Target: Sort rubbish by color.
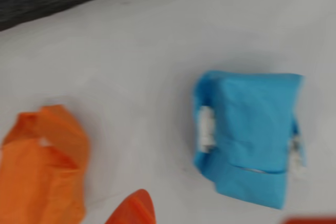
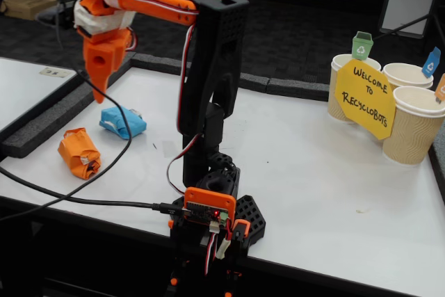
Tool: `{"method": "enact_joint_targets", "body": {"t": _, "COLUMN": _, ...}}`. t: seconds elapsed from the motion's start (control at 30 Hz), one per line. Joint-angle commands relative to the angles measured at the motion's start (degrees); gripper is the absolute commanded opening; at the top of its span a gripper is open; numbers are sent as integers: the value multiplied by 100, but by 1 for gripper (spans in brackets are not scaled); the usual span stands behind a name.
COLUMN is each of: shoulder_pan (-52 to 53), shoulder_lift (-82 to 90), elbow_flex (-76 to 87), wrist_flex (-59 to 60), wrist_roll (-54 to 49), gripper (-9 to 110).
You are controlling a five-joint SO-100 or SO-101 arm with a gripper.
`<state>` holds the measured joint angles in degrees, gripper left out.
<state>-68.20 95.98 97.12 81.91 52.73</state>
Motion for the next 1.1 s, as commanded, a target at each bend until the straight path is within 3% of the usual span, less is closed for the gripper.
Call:
{"method": "enact_joint_targets", "body": {"t": 0.0, "shoulder_pan": -44, "shoulder_lift": 53, "elbow_flex": -527, "wrist_flex": -167, "wrist_roll": 114, "gripper": 32}}
{"method": "enact_joint_targets", "body": {"t": 0.6, "shoulder_pan": 870, "shoulder_lift": -879, "elbow_flex": -132, "wrist_flex": -791, "wrist_roll": 114, "gripper": 32}}
{"method": "enact_joint_targets", "body": {"t": 1.07, "shoulder_pan": 1125, "shoulder_lift": -1248, "elbow_flex": -229, "wrist_flex": -580, "wrist_roll": 149, "gripper": 31}}
